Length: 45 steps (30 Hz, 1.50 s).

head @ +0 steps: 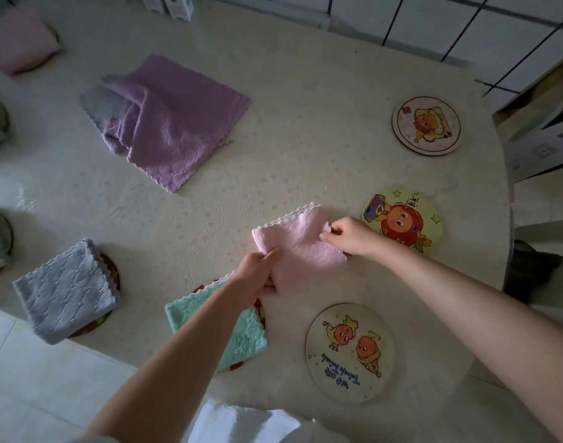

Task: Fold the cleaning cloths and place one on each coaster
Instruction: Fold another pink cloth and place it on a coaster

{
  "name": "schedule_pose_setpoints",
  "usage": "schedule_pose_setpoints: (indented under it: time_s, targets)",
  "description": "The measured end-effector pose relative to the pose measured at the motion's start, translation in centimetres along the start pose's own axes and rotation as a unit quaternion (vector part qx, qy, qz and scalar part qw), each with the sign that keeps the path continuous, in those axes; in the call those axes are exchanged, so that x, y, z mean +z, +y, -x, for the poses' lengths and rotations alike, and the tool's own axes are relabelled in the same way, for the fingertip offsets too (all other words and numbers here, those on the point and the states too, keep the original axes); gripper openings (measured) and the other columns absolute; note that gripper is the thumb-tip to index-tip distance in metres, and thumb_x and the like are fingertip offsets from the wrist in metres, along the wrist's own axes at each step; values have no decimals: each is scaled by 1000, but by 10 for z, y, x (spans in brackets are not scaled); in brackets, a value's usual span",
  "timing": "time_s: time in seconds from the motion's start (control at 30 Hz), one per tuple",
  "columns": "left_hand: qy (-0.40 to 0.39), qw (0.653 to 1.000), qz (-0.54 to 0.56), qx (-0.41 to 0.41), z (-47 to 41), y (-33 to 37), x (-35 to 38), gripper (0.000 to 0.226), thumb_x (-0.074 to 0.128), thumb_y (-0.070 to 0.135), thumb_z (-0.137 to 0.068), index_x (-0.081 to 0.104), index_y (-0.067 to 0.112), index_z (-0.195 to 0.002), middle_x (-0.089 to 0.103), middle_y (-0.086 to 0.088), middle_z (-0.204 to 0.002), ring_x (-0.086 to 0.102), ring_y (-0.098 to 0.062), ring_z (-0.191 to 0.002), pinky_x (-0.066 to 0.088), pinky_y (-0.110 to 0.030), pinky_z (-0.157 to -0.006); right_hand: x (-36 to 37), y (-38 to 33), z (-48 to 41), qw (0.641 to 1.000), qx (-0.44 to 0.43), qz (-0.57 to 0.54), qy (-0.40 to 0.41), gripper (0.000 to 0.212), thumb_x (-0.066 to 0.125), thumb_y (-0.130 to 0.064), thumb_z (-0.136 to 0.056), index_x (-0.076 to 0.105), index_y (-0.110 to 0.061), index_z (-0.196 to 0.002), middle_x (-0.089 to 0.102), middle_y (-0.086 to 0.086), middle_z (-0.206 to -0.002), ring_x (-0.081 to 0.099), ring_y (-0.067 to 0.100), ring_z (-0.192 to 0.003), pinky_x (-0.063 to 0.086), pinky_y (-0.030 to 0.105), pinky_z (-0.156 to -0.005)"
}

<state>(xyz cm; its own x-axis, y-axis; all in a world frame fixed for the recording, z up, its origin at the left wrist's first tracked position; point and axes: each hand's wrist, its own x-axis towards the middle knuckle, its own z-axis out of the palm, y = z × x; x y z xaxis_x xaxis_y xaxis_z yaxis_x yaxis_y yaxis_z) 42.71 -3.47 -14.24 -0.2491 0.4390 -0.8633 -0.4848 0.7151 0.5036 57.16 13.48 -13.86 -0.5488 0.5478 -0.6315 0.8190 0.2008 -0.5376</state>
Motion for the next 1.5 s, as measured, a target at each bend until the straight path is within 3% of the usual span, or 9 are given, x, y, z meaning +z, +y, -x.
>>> schedule_pose_setpoints:
  time_s: [0.27,0.57,0.67,0.83,1.07,1.13,1.23,1.37,1.5]
  targets:
    - [-9,999,39,-12,2,-1,-1,41,50,38,-96,64,0,-103,70,-22,-99,68,-35,-88,54,-52,-84,0,-11,-3,996,-28,-26,80,38,57,-43,-88,43,-19,-62,44,-8,-54,40,12,-51,28,28,-52]
    - [137,940,-222,220,3,37,-10,33,65,23,-87,49,20,-116,59,-6,-94,65,-23,-73,58,-38,-47,5,-16,-7,994,-11,17,106,31,52,-39,-91,55,-9,-85,63,8,-80,58,29,-75,39,32,-61]
    - [149,937,-237,209,-3,41,-13,10,55,21,-93,55,12,-98,61,-12,-96,66,-25,-72,58,-35,-45,4,-20,-7,993,-10,50,106,33,47,-41,-94,48,-9,-84,57,8,-78,53,29,-73,35,33,-60]
    - [175,949,-187,184,-11,40,-16,15,54,27,-93,54,12,-97,63,-13,-94,68,-28,-70,58,-43,-49,6,-26,-8,987,-28,128,91,30,37,-37,-99,45,-9,-91,52,5,-71,52,27,-63,30,30,-49]
    - [199,944,-175,197,-12,39,-15,20,58,27,-92,50,15,-106,64,-10,-93,67,-25,-69,58,-40,-48,11,-32,-9,977,3,166,136,33,36,-38,-100,48,-8,-102,64,12,-94,49,26,-68,35,29,-58]
    - [248,906,-263,221,-8,37,-17,26,56,28,-92,47,19,-115,64,-2,-94,65,-22,-72,57,-38,-60,10,-31,-4,978,15,131,163,31,34,-40,-99,44,-11,-98,63,12,-87,51,27,-65,36,31,-55]
    - [300,766,-437,364,-1,26,-19,35,57,25,-89,48,19,-122,55,-4,-112,56,-24,-93,50,-37,-69,16,-24,12,950,-48,168,257,26,36,-38,-98,42,-14,-103,60,7,-88,52,24,-63,35,27,-46]
    - [120,607,-567,544,-4,-2,-11,46,59,30,-89,50,14,-132,49,-8,-139,43,-27,-130,38,-46,-107,42,-16,40,911,-151,240,299,34,51,-36,-94,45,-13,-118,51,10,-104,52,22,-82,46,30,-51]
    - [81,588,-620,513,-13,-21,-10,60,53,41,-93,34,19,-146,27,-3,-155,15,-26,-146,19,-46,-118,68,-5,47,910,-132,278,279,44,63,-29,-84,45,-16,-121,49,10,-113,50,25,-89,49,34,-62]
